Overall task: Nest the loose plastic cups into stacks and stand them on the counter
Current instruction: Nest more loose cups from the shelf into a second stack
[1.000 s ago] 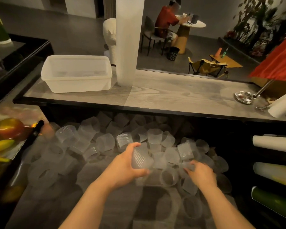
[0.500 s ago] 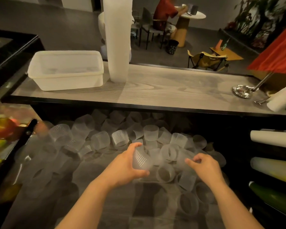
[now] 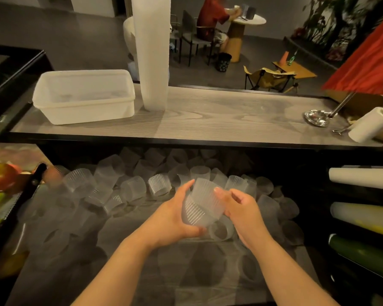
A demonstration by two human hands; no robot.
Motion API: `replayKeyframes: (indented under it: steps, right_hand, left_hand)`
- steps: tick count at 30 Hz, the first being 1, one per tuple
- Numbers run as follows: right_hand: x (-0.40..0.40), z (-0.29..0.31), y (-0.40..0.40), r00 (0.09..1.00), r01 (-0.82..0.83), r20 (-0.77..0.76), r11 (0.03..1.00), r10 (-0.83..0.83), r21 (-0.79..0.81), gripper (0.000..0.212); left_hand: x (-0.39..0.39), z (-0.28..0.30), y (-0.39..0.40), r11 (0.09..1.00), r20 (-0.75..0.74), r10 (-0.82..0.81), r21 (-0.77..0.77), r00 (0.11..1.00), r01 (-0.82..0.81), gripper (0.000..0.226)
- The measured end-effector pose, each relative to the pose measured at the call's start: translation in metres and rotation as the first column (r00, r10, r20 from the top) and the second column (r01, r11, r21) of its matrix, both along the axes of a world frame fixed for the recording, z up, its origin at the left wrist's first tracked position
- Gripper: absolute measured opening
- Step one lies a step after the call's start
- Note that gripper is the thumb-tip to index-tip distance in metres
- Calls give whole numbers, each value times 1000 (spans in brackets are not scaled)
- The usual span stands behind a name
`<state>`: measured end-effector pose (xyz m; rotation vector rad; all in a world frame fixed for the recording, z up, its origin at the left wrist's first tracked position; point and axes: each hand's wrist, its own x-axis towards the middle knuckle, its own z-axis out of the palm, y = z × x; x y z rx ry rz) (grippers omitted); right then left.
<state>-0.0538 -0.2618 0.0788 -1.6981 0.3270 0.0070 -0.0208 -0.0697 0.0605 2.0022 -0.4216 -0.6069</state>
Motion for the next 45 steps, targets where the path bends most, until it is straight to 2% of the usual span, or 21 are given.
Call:
replayKeyframes:
  steps: [4,6,9,12,14,17,18,20,22,23,25,27,32,37,42,45]
  right_hand:
    - [0,1,8,1000,8,24,994,-5,-108,50]
    - [-2,-2,11,999,-1,40,994,6,-109,51]
    - [-7,-6,20,991,-122,46,982,129,-144,40]
    - [-16,-13,24,969,-235,8,928,248,-287,57]
    - [-23,-14,24,951,-304,-40,909,306,-286,71]
    - [-27,-12,13,923,-384,-109,876,368,-293,66]
    - [-26,-15,6,945,-327,-125,873,302,-362,61]
    - [-23,-31,-22,994,-49,-105,832,-11,-553,48]
    - [-23,-55,-60,941,166,-111,722,-319,-671,41]
    - [-24,-65,-76,896,197,-162,699,-412,-687,39]
    - [-29,-80,-96,802,204,-318,732,-505,-650,39]
    - [-35,-91,-102,745,202,-439,796,-503,-570,41]
    - [-43,-115,-105,768,291,-475,895,-430,-339,46]
    - [-43,-99,-118,798,335,-488,933,-355,-132,37]
    - [-37,-107,-115,754,235,-567,942,-331,-238,34]
    - [-36,-120,-107,759,204,-552,932,-344,-299,21]
  left_hand:
    - [-5,3,1,999,11,10,-38,1000,-9,108]
    - [-6,4,1,998,13,43,-38,999,-42,108]
    - [-6,7,2,996,49,87,-14,995,-87,107]
    - [-7,10,3,995,113,95,-3,989,-96,105]
    - [-7,10,4,996,125,86,17,988,-89,99]
    - [-10,6,6,994,93,88,54,992,-93,87]
    - [-11,4,6,992,84,102,64,991,-107,85]
    - [-11,1,9,986,80,132,95,988,-139,85]
    - [-11,0,11,980,70,151,122,986,-158,88]
    - [-11,0,12,978,65,152,133,986,-159,90]
    - [-12,0,14,977,64,143,152,988,-151,93]
    - [-12,-1,15,977,63,130,161,989,-139,96]
    - [-16,1,13,987,39,77,139,996,-81,111]
    - [-20,4,9,989,49,36,143,998,-43,118]
    - [-25,1,9,987,26,45,152,999,-49,117]
    - [-29,2,10,986,37,35,161,999,-41,117]
